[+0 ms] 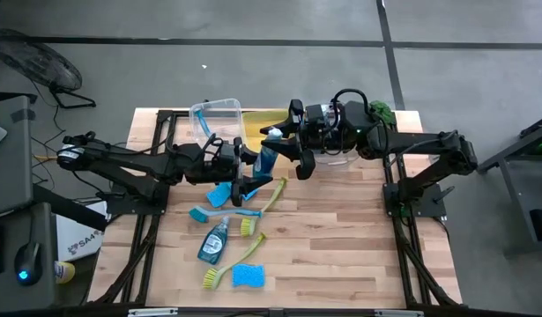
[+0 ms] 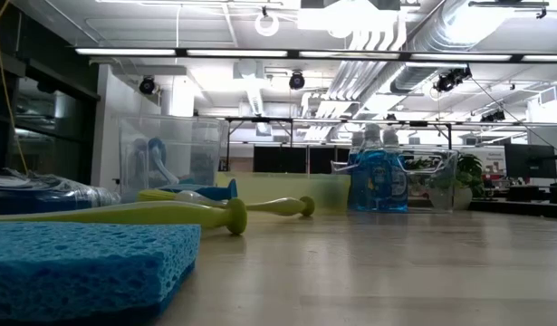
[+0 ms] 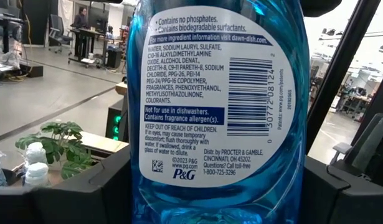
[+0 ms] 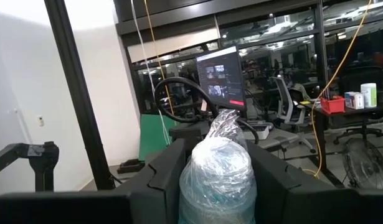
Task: Pick & Place Kitchen Sink Supplies
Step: Put the blue dishwasher liquid into the transparent bin
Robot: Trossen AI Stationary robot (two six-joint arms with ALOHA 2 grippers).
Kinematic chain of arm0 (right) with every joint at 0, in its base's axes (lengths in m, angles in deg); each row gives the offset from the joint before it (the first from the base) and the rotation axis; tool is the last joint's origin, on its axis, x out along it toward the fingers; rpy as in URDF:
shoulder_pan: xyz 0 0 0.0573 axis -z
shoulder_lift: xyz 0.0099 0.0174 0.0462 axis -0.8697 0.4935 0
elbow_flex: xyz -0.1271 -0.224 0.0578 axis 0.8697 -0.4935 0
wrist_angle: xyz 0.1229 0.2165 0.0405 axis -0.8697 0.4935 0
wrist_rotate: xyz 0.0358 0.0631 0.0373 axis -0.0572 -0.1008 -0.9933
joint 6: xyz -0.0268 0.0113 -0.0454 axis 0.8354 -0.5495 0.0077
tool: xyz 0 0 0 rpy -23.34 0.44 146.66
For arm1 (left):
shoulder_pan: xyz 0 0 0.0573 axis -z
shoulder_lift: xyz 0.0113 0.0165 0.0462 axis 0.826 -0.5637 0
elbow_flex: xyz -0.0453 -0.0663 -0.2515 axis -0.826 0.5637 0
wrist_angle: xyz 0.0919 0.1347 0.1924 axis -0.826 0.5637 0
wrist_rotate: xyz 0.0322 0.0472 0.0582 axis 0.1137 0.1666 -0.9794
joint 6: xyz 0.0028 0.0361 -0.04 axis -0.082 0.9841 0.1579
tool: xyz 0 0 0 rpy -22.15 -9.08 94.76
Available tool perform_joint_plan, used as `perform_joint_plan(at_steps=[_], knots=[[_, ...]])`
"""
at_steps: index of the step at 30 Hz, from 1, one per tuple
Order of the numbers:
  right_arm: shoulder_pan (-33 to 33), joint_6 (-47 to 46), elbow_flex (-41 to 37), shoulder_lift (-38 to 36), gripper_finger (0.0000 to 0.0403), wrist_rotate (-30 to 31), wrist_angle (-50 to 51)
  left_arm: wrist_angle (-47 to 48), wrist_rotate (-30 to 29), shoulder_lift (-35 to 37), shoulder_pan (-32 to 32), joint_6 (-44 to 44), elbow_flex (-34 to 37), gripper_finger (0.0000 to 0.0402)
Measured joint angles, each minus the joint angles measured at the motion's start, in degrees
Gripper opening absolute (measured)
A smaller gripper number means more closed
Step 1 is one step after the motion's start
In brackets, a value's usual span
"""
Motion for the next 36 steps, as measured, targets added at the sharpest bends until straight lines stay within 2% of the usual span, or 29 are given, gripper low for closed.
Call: perform_joint_plan(at_steps=[14,25,29,36], knots=[[-0.02,0.61,-0.17,0.26,0.0125,0.83,2.08,2.17,-1.43,0.11,0.0,-0.44,-0.04,0.0363],[0.23,2.14,-0.2,0.05,0.0125,4.49,6.1,3.31,-3.71,0.44,-0.04,1.36,-0.11,0.0377],[0.32,2.46,-0.2,-0.35,0.0125,9.17,8.65,7.25,-4.55,2.42,-0.09,1.54,-0.22,0.0377],[0.44,4.98,-0.2,-2.02,0.0125,22.91,15.46,20.96,-9.5,10.15,0.0,1.53,-0.14,0.0377]])
